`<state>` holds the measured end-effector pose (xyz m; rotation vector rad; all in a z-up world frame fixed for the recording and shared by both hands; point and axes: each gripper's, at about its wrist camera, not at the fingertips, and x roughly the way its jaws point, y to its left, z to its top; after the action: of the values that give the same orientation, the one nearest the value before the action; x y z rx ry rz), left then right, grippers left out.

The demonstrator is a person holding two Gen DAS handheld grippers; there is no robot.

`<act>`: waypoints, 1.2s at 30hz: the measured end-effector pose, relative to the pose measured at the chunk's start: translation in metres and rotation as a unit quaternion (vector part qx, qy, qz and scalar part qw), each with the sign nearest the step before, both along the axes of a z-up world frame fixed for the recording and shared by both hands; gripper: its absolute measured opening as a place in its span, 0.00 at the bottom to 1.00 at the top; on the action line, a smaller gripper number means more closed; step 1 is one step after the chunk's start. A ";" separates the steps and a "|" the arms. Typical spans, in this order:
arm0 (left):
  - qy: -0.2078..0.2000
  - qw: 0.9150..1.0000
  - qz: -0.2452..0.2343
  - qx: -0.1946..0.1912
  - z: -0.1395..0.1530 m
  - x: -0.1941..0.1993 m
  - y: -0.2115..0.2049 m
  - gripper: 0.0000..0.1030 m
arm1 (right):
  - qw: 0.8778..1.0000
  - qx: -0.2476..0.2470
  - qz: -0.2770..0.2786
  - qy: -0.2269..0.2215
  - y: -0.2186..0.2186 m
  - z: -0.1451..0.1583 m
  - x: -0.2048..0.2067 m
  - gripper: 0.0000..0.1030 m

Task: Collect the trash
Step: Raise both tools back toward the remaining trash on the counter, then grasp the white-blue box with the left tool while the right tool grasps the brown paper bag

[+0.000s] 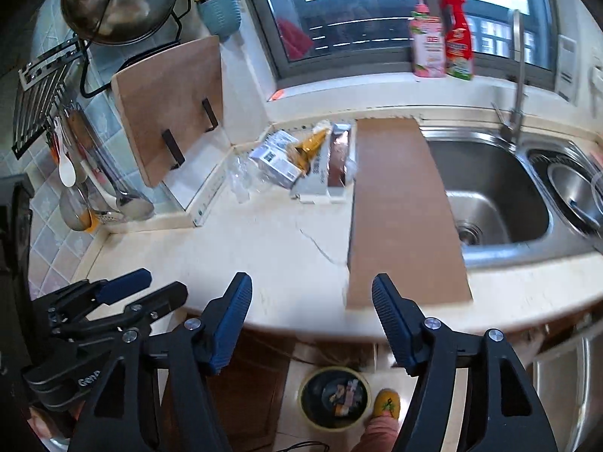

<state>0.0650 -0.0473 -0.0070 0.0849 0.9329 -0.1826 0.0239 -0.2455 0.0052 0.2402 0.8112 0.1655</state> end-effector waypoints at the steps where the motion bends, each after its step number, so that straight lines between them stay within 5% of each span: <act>1: 0.005 1.000 0.009 0.000 -0.002 0.016 -0.002 0.47 | 1.000 0.002 0.011 -0.001 -0.003 0.001 0.016 0.65; 11: 0.047 0.995 0.082 -0.028 -0.028 0.158 -0.010 0.47 | 0.995 0.020 0.084 0.039 -0.038 -0.034 0.181 0.65; 22: 0.104 0.980 0.153 -0.068 -0.080 0.283 0.005 0.47 | 0.988 0.038 0.134 0.068 -0.054 -0.091 0.356 0.60; 31: 0.128 0.973 0.176 -0.078 -0.108 0.327 0.008 0.47 | 0.979 0.070 0.156 0.108 -0.034 -0.146 0.435 0.55; 33: 0.129 0.972 0.178 -0.081 -0.111 0.331 0.008 0.47 | 0.976 0.073 0.170 0.114 -0.025 -0.156 0.444 0.40; 36: 0.130 0.971 0.182 -0.082 -0.113 0.339 0.007 0.47 | 0.971 0.087 0.192 0.111 -0.017 -0.162 0.450 0.33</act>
<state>0.4045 -0.0399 -0.1204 -0.2680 1.1741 0.0721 0.4742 -0.2624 -0.1566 0.2670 1.0639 0.5838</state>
